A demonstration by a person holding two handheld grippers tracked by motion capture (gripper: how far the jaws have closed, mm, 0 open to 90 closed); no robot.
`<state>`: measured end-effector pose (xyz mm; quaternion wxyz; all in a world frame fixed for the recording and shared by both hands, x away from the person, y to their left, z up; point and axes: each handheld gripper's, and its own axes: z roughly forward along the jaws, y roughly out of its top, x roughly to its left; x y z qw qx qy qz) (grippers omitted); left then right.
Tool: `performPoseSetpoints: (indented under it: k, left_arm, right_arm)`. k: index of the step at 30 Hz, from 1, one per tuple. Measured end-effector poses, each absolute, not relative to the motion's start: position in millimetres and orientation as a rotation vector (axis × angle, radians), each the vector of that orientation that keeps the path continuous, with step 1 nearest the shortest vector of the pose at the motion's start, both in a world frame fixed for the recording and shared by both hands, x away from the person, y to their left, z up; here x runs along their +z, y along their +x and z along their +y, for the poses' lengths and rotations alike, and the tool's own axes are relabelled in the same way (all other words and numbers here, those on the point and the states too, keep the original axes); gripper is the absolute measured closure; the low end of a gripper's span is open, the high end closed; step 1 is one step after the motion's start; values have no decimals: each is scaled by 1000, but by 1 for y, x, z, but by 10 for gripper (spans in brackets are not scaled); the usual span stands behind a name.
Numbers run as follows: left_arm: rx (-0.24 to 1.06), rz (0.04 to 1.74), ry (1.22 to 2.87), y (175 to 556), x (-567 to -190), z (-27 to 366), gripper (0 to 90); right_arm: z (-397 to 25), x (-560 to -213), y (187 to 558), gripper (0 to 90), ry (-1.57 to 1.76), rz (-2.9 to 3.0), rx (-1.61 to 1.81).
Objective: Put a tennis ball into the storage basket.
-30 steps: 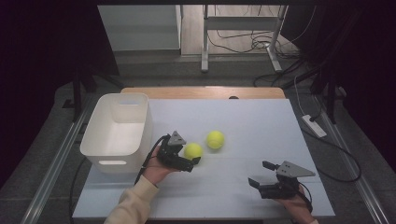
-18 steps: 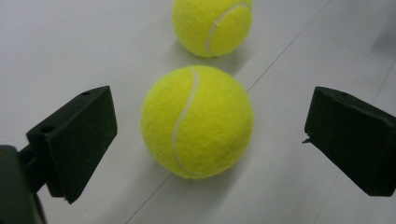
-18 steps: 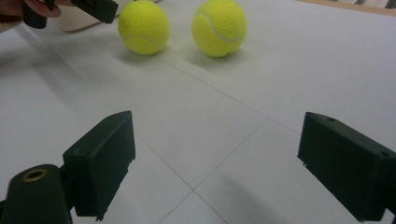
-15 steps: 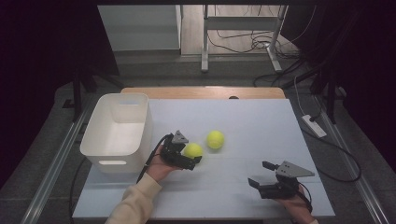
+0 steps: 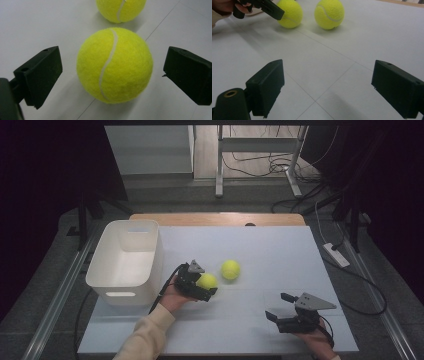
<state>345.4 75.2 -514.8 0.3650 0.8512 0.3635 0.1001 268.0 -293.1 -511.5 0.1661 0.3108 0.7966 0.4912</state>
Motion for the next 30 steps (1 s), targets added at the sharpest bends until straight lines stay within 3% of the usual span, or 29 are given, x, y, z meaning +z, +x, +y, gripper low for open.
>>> performPoseSetpoints:
  k: [5,11,30]
  left_arm:
    - [284,943,2218,346,-519,72,68]
    - [267,925,2222,346,-519,73,263]
    - [313,853,2118,332,-495,83,269]
  right_arm:
    - [-293,-511,268,114,888,2268,1399]
    - [-293,-511,267,113,882,2268,1400]
    - [-293,-511,267,114,878,2268,1397]
